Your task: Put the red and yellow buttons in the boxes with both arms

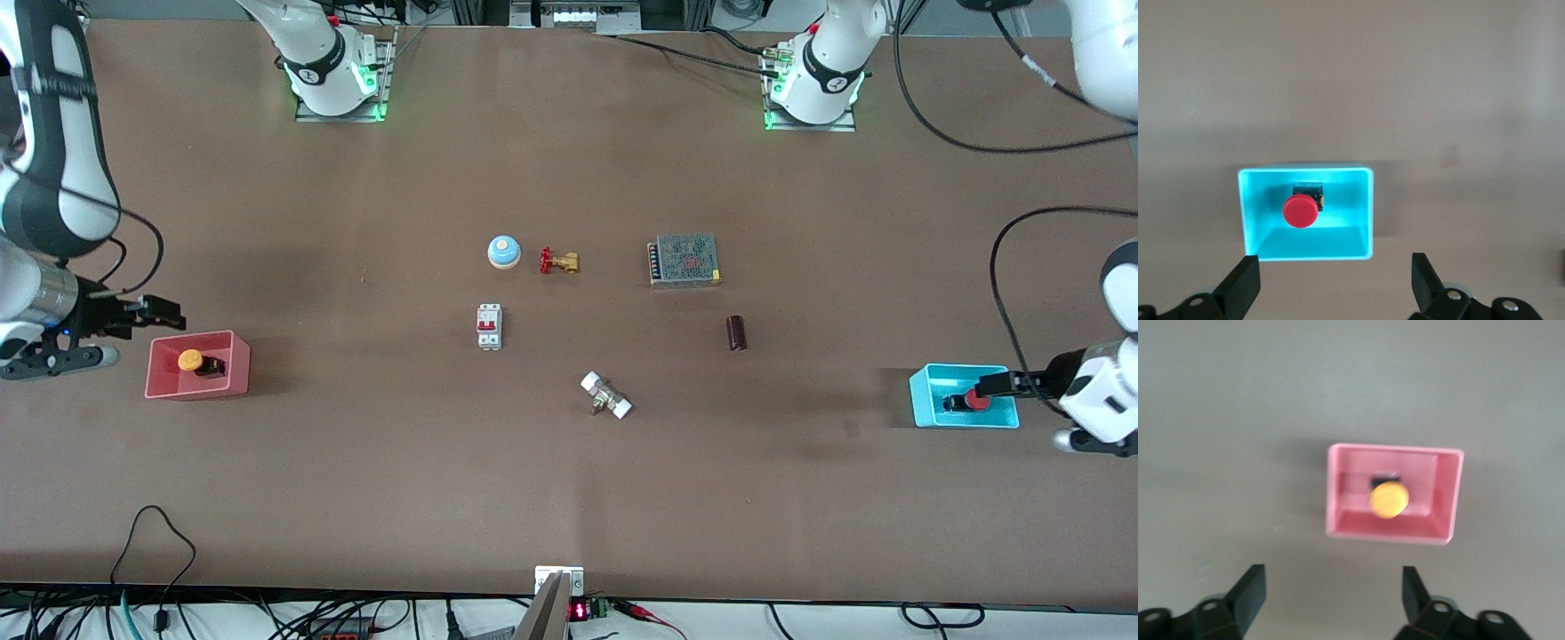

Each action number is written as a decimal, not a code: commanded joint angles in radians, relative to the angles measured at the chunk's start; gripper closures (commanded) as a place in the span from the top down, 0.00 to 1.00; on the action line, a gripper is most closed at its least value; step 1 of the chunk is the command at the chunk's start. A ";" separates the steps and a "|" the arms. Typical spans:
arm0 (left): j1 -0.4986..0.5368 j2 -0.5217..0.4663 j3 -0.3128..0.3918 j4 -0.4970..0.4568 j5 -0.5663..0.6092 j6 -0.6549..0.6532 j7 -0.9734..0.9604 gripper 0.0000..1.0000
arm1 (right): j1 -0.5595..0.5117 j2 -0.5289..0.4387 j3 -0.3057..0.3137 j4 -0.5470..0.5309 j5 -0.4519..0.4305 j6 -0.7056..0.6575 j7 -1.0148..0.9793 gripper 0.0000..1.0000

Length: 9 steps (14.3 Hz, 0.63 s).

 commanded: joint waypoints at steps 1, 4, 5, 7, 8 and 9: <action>-0.024 -0.171 0.005 -0.104 -0.010 0.007 0.021 1.00 | 0.028 -0.135 0.045 0.005 -0.022 -0.116 0.114 1.00; -0.073 -0.297 0.005 -0.139 -0.036 -0.021 -0.049 1.00 | 0.059 -0.149 0.075 0.146 -0.084 -0.315 0.176 1.00; -0.077 -0.324 0.005 -0.141 -0.036 -0.060 -0.097 1.00 | 0.057 -0.149 0.076 0.154 -0.088 -0.325 0.176 1.00; -0.090 -0.369 0.005 -0.138 -0.036 -0.157 -0.197 1.00 | 0.049 -0.154 0.067 0.201 -0.080 -0.406 0.168 1.00; -0.092 -0.391 0.005 -0.138 -0.036 -0.180 -0.241 1.00 | 0.055 -0.155 0.068 0.215 -0.079 -0.446 0.164 1.00; -0.095 -0.407 0.005 -0.138 -0.036 -0.212 -0.264 1.00 | 0.060 -0.184 0.073 0.201 -0.082 -0.437 0.179 1.00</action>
